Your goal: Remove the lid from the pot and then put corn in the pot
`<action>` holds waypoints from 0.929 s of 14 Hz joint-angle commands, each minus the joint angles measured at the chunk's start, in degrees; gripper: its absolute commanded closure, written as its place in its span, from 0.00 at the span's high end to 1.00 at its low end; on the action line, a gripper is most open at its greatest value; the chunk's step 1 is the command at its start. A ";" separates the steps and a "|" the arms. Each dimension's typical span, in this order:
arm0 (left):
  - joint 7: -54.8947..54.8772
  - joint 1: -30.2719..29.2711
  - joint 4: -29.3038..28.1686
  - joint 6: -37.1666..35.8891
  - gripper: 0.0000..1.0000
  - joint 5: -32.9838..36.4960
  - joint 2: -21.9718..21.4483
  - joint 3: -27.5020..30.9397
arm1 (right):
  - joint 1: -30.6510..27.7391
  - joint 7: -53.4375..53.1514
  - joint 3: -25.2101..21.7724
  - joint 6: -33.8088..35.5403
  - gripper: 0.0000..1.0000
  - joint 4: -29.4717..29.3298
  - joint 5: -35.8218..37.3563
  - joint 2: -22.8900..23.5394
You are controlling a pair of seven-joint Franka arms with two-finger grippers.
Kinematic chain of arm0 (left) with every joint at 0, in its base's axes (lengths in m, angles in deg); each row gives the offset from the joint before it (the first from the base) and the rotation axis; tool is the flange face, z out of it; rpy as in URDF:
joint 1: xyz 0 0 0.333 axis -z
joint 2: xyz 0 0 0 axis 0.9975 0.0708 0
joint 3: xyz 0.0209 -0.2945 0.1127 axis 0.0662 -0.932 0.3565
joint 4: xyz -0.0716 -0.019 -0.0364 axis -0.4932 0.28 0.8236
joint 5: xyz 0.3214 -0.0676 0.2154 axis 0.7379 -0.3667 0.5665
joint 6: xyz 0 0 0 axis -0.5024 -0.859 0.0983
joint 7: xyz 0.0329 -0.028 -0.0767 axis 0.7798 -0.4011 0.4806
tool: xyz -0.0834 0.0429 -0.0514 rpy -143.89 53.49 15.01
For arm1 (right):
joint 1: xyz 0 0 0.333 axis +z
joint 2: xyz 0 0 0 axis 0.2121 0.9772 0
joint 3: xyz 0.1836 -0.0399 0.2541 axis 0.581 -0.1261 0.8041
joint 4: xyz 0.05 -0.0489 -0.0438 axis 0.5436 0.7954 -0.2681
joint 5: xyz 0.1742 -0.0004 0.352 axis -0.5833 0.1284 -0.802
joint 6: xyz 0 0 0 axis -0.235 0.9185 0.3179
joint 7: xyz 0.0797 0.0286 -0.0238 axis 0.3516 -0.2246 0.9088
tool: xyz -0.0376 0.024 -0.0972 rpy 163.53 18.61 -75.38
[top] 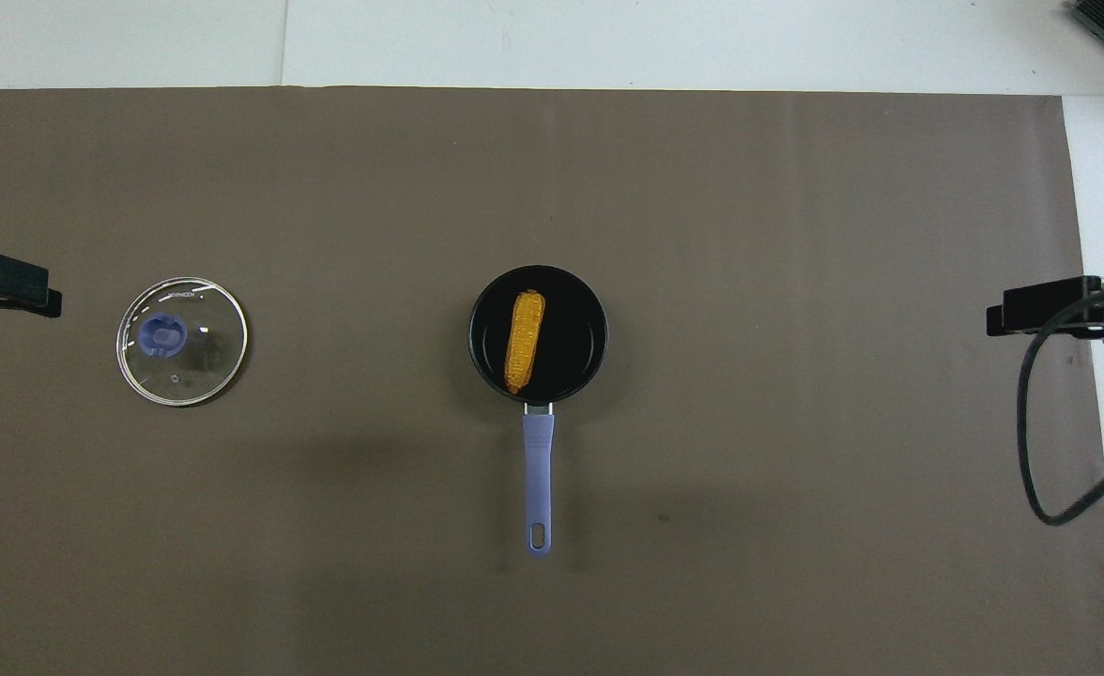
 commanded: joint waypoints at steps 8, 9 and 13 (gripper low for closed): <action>0.33 -0.41 -1.09 -0.41 1.00 -0.45 -1.34 -0.11 | -2.21 5.10 0.15 -0.29 1.00 1.23 1.90 -0.79; 0.33 -0.41 -1.09 -0.41 1.00 -0.45 -1.34 -0.11 | -3.09 4.85 0.15 -0.29 1.00 1.23 1.90 -0.79; 0.24 -0.41 -1.09 -0.41 1.00 -0.45 -1.34 -0.11 | -2.75 4.84 0.32 0.06 1.00 1.49 1.72 -0.97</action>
